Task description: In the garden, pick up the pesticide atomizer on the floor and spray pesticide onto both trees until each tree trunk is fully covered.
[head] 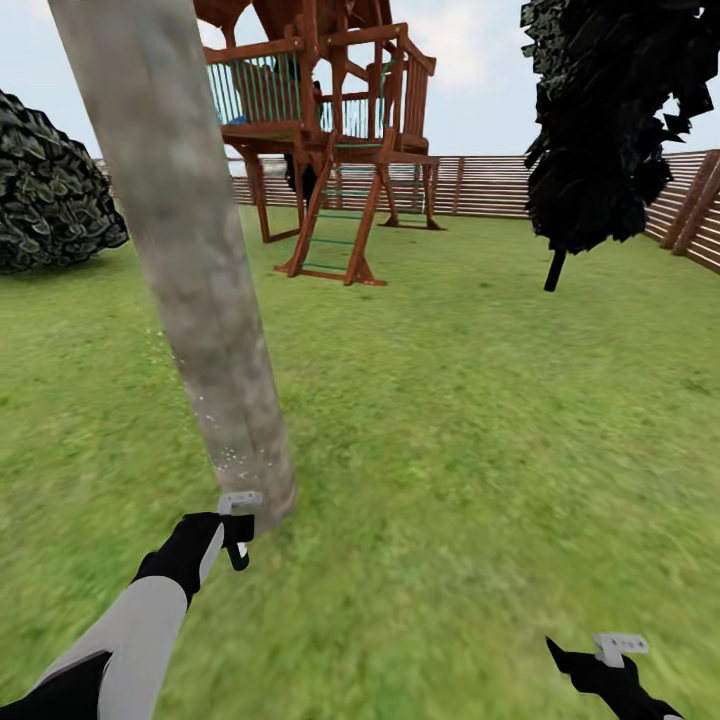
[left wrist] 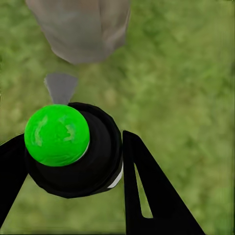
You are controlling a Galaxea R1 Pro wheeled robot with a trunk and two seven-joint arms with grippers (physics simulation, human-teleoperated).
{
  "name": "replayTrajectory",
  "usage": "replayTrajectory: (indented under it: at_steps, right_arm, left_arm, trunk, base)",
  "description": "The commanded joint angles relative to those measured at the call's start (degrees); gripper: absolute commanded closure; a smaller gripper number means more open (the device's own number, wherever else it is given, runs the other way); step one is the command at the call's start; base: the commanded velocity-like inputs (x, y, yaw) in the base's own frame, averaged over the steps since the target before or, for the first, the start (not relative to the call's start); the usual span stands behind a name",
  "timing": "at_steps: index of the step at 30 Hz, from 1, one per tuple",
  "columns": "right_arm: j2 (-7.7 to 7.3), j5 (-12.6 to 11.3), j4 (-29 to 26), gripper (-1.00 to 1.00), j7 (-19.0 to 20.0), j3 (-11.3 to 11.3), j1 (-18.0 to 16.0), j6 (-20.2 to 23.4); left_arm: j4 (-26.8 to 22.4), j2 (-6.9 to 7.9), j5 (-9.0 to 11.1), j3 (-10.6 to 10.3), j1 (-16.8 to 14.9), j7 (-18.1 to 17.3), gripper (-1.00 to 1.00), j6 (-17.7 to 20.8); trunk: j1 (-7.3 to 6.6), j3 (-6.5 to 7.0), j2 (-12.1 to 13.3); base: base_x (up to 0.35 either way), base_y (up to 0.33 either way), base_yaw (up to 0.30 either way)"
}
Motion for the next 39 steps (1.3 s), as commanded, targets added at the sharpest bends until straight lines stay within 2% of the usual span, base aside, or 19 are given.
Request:
replayTrajectory:
  at_steps: [1,7,14,15,16,18,19,21,22,23,24,25,26,27,30,33,35,37,39]
  right_arm:
    - [0.01,0.0,0.0,-1.00,0.0,0.0,0.0,0.0]
    - [0.02,0.0,0.0,-1.00,0.0,0.0,0.0,0.0]
    - [0.00,0.0,-0.1,-1.00,0.0,-0.1,0.0,0.0]
    - [0.00,0.0,-0.2,-1.00,0.0,-0.1,0.0,0.0]
    - [0.00,0.0,-0.2,-1.00,0.0,-0.1,0.0,0.0]
    - [0.00,0.0,-0.1,-1.00,0.0,0.0,0.0,0.0]
    - [0.00,0.0,-0.1,-1.00,0.0,0.0,0.0,0.0]
    - [0.00,0.0,-0.2,-1.00,0.0,-0.1,0.0,0.0]
    - [0.00,0.0,-0.2,-1.00,0.0,-0.1,0.0,0.0]
    - [0.00,0.0,-0.2,-1.00,0.0,-0.1,0.0,0.0]
    - [0.00,0.0,-0.2,-1.00,0.0,-0.1,0.0,0.0]
    - [0.00,0.0,-0.2,-1.00,0.0,-0.1,0.0,0.0]
    - [-0.04,0.0,-0.2,-1.00,0.0,-0.1,0.0,0.0]
    - [-0.02,0.0,-0.2,-1.00,0.0,-0.1,0.0,0.0]
    - [-0.04,0.0,-0.2,-1.00,0.0,-0.1,0.0,0.0]
    - [-0.09,0.0,-0.3,-1.00,0.0,-0.1,0.0,0.0]
    - [-0.09,0.0,-0.3,-1.00,0.0,-0.1,0.0,0.0]
    - [-0.09,0.0,-0.3,-1.00,0.0,-0.1,0.0,0.0]
    - [-0.09,0.0,-0.3,-1.00,0.0,-0.1,0.0,0.0]
  left_arm:
    - [0.0,0.00,0.0,0.0,0.0,0.0,1.00,0.0]
    - [-0.1,0.00,-0.2,0.0,0.0,0.0,1.00,0.0]
    - [-0.1,0.17,-0.1,0.0,0.0,-0.1,1.00,-0.3]
    - [-0.3,0.12,-0.1,-0.3,0.0,-0.2,1.00,-0.8]
    - [-0.4,-0.01,-0.3,-1.3,-0.2,-0.4,1.00,-2.3]
    - [-0.3,-0.41,-0.3,-3.5,-1.3,-0.9,1.00,-2.3]
    - [-0.4,-1.04,-0.3,-4.0,-2.7,-1.0,1.00,-0.9]
    - [-0.3,-1.92,-0.3,-5.2,-8.2,-1.6,1.00,6.9]
    - [-0.5,-1.31,-0.3,-6.9,-9.6,-3.0,1.00,8.4]
    - [-0.9,-0.62,-0.5,-7.5,-10.0,-4.0,1.00,8.7]
    - [-1.1,1.21,-0.4,-7.8,-10.5,-5.1,1.00,9.1]
    - [-1.1,3.77,-0.3,-8.0,-11.9,-6.7,1.00,10.7]
    - [-1.2,6.17,-0.4,-8.1,-13.5,-9.8,1.00,13.7]
    - [-1.3,6.71,-0.8,-8.8,-13.9,-10.9,1.00,14.6]
    - [-1.4,6.48,-1.2,-10.8,-14.2,-11.2,1.00,15.0]
    - [-1.6,3.60,-1.3,-12.1,-15.0,-11.0,1.00,15.0]
    - [-3.4,2.69,-1.2,-13.5,-16.0,-11.3,1.00,15.5]
    - [-4.8,2.96,-1.2,-14.3,-17.4,-11.5,1.00,15.7]
    - [-5.0,4.14,-1.3,-14.4,-17.8,-11.6,1.00,15.7]
  trunk:
    - [0.00,0.00,0.0]
    - [0.00,0.00,0.0]
    - [0.00,0.00,0.0]
    - [0.00,0.00,0.0]
    - [0.00,0.00,0.0]
    - [0.00,0.00,0.0]
    - [0.00,0.00,0.0]
    - [0.00,0.00,0.0]
    - [0.00,0.00,0.0]
    - [0.00,0.00,0.0]
    - [0.00,0.00,0.0]
    - [0.00,0.00,0.0]
    - [0.00,0.00,0.0]
    - [0.00,0.00,0.0]
    - [0.00,0.00,0.0]
    - [0.00,0.00,0.0]
    - [0.00,0.00,0.0]
    - [0.00,0.00,0.0]
    - [0.00,0.00,0.0]
  base:
    - [0.000,-0.314,0.277]
    - [0.000,-0.285,0.278]
    - [0.000,-0.018,0.156]
    - [0.000,0.000,0.007]
    - [0.000,0.000,0.002]
    - [0.000,0.000,0.000]
    - [0.000,0.000,0.000]
    - [0.000,0.000,0.000]
    - [0.000,0.000,0.000]
    - [0.000,0.000,0.000]
    - [0.000,0.000,0.000]
    - [0.000,0.000,0.000]
    - [0.000,0.000,0.000]
    - [0.000,0.000,0.000]
    - [-0.182,0.000,0.000]
    - [-0.028,0.000,0.000]
    - [-0.003,0.000,0.000]
    - [0.000,0.000,0.000]
    - [0.000,0.000,0.000]
